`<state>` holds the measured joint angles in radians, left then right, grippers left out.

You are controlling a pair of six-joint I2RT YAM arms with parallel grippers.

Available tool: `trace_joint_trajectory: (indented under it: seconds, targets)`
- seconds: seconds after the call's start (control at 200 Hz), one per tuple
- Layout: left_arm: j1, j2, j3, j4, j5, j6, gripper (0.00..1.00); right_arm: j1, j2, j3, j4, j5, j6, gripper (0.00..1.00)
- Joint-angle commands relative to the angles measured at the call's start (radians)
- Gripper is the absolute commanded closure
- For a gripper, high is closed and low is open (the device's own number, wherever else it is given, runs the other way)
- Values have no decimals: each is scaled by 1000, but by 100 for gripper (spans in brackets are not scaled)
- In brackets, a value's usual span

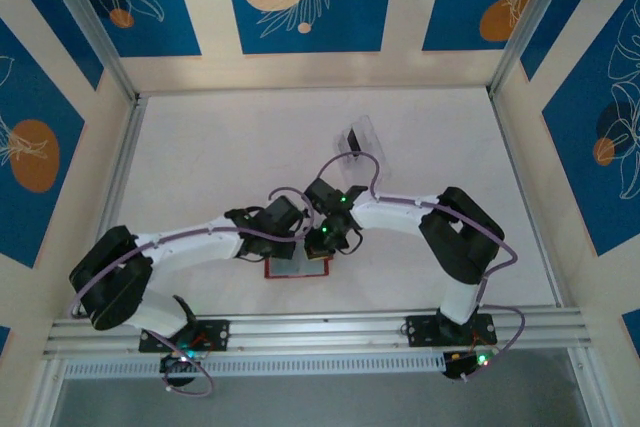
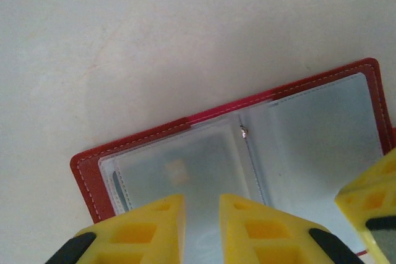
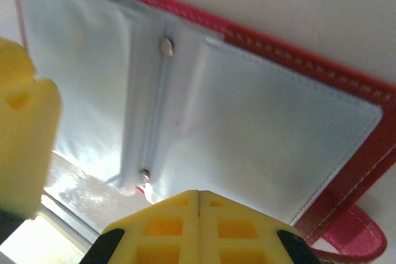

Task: Put the credit cards into the card holder
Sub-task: Flip over the card slot on the card holder.

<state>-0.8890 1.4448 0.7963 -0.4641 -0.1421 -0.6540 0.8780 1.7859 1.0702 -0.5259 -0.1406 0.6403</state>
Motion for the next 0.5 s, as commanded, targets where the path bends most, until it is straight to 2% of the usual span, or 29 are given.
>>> trace_joint_trajectory:
  seconds: [0.0, 0.16, 0.495]
  targets:
    - [-6, 38, 3, -15, -31, 8, 79, 10, 39, -2, -64, 60, 36, 100]
    - [-6, 71, -6, -7, -37, 3, 80, -3, 93, 32, -93, 121, 50, 100]
    - [-6, 66, -12, -28, -62, 1, 80, -69, 153, 51, -102, 141, 44, 100]
